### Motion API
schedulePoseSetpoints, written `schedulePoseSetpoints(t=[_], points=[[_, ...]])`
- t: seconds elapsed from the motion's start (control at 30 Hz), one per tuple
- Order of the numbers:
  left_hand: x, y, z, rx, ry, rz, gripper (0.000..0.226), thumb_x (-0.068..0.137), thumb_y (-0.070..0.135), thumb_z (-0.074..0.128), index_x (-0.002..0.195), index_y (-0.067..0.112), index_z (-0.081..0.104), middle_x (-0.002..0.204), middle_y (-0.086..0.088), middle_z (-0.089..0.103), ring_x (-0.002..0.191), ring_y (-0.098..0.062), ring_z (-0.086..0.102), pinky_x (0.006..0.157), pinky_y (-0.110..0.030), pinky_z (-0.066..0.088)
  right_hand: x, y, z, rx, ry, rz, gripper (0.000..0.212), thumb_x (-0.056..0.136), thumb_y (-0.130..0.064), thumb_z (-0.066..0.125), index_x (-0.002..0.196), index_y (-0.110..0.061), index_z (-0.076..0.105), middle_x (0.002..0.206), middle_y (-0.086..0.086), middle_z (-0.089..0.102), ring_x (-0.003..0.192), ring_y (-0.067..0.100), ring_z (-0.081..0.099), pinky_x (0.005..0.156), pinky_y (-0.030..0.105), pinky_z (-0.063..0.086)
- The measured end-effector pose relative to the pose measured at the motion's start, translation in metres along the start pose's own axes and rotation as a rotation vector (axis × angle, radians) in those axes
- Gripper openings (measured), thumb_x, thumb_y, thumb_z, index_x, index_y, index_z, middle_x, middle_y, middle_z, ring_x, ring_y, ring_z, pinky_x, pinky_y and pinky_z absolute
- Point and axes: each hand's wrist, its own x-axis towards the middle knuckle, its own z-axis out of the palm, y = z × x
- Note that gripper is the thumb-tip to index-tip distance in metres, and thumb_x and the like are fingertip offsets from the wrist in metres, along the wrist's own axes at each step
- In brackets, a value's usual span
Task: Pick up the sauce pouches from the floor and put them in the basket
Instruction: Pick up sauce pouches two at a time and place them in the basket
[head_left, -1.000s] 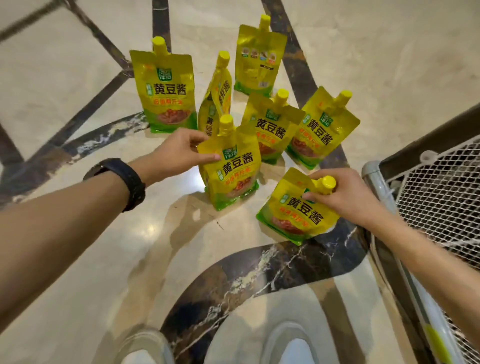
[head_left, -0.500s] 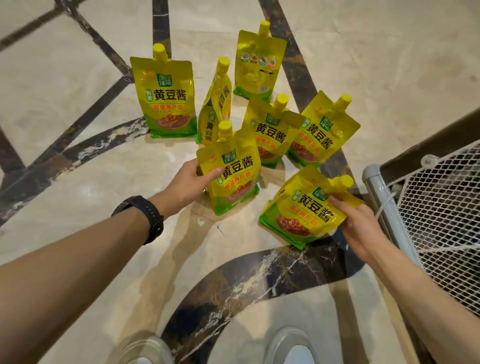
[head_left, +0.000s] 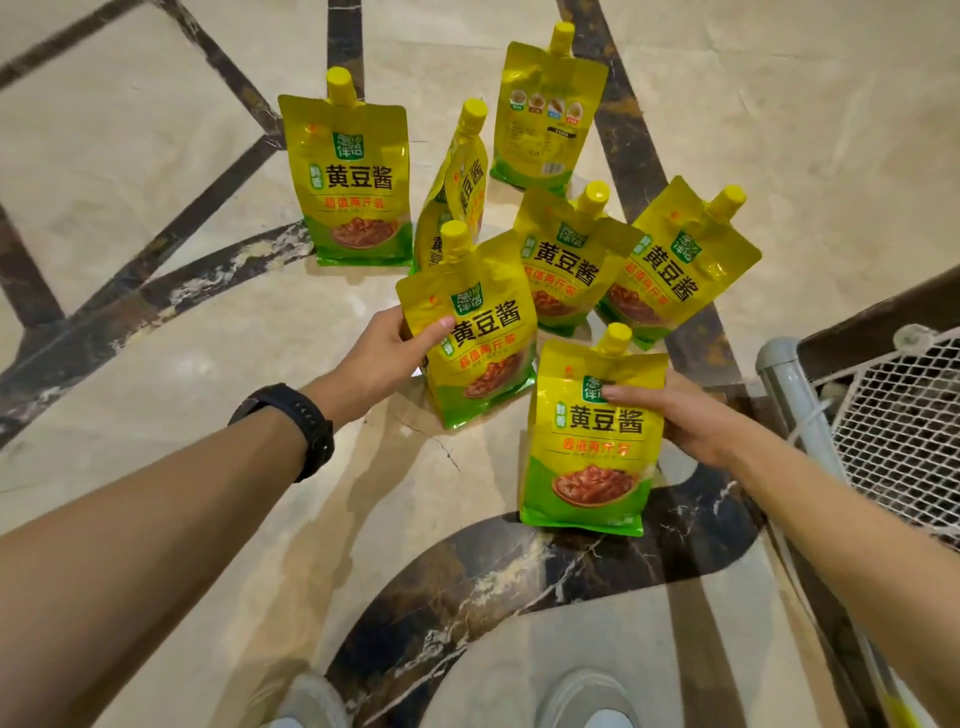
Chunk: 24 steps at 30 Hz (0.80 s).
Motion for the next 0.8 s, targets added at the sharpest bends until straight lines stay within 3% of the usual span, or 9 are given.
schedulePoseSetpoints(t=[0.07,0.17,0.27,0.37,0.53,0.6,0.7,0.73,0.8], points=[[0.001,-0.002,0.003,-0.028,0.042,-0.014,0.027,0.1,0.028,0.058,0.125,0.021,0.063,0.107,0.018,0.07,0.092,0.005,0.07,0.077,-0.015,0.057,0.009,0.013,0.01,0.111,0.065,0.036,0.067,0.065,-0.028,0.086,0.126,-0.014,0.062,0.113,0.011,0.074,0.105,0.029,0.071,0.086,0.041,0.058],[0.002,-0.007,0.011,-0.056,0.055,0.006,0.039,0.092,0.02,0.069,0.13,0.016,0.06,0.107,0.02,0.07,0.094,0.007,0.068,0.077,-0.014,0.056,0.014,0.034,0.019,0.17,0.096,0.053,0.099,0.044,-0.032,0.098,0.132,-0.017,0.054,0.118,0.011,0.072,0.105,0.032,0.07,0.086,0.045,0.058],[0.007,-0.015,0.016,-0.066,0.029,0.018,0.068,0.079,0.008,0.081,0.137,0.018,0.048,0.122,0.01,0.067,0.107,0.0,0.067,0.084,-0.019,0.056,0.016,0.042,0.018,0.156,0.125,0.038,0.089,0.054,-0.015,0.093,0.133,-0.017,0.053,0.116,0.01,0.073,0.105,0.032,0.07,0.084,0.043,0.057],[0.015,-0.015,0.015,-0.066,0.063,0.002,0.071,0.078,0.009,0.083,0.139,0.018,0.048,0.127,0.003,0.067,0.112,-0.01,0.067,0.09,-0.03,0.057,0.016,0.044,0.022,0.148,0.179,0.063,0.075,0.059,-0.012,0.087,0.128,-0.01,0.058,0.111,0.011,0.074,0.097,0.029,0.073,0.079,0.039,0.059],[0.025,-0.009,-0.012,-0.067,0.023,-0.076,0.066,0.078,0.013,0.081,0.136,0.02,0.051,0.119,0.007,0.07,0.095,-0.003,0.071,0.062,-0.017,0.056,0.008,0.043,0.028,0.123,0.121,0.037,0.072,0.06,-0.019,0.087,0.126,-0.018,0.058,0.114,0.008,0.074,0.099,0.025,0.073,0.08,0.038,0.058],[0.026,-0.017,-0.025,-0.09,0.048,-0.127,0.061,0.083,0.014,0.077,0.137,0.021,0.051,0.119,0.006,0.071,0.086,0.0,0.071,0.055,-0.016,0.054,0.006,0.038,0.034,0.028,0.038,0.004,0.069,0.068,-0.009,0.085,0.129,-0.022,0.055,0.113,0.006,0.074,0.098,0.021,0.073,0.076,0.03,0.058],[0.019,-0.043,-0.031,-0.193,0.276,-0.204,0.055,0.085,0.022,0.076,0.136,0.018,0.055,0.121,-0.002,0.07,0.086,-0.009,0.072,0.067,-0.033,0.061,0.007,0.042,0.05,-0.16,0.023,-0.011,0.073,0.069,-0.008,0.087,0.128,-0.028,0.049,0.109,0.004,0.073,0.092,0.016,0.072,0.071,0.025,0.057],[0.015,-0.052,-0.031,-0.22,0.342,-0.23,0.062,0.08,0.029,0.081,0.135,0.018,0.055,0.121,-0.002,0.071,0.092,-0.015,0.072,0.073,-0.041,0.062,0.007,0.044,0.055,-0.214,0.072,-0.005,0.069,0.067,-0.014,0.09,0.123,-0.025,0.052,0.107,0.003,0.073,0.09,0.016,0.072,0.074,0.029,0.058],[0.007,-0.062,-0.029,-0.254,0.395,-0.272,0.076,0.074,0.034,0.087,0.137,0.021,0.047,0.121,0.0,0.07,0.1,-0.022,0.071,0.066,-0.046,0.062,0.006,0.05,0.06,-0.23,0.122,0.01,0.056,0.064,-0.022,0.092,0.112,-0.017,0.063,0.102,0.003,0.075,0.089,0.019,0.073,0.083,0.04,0.059]])
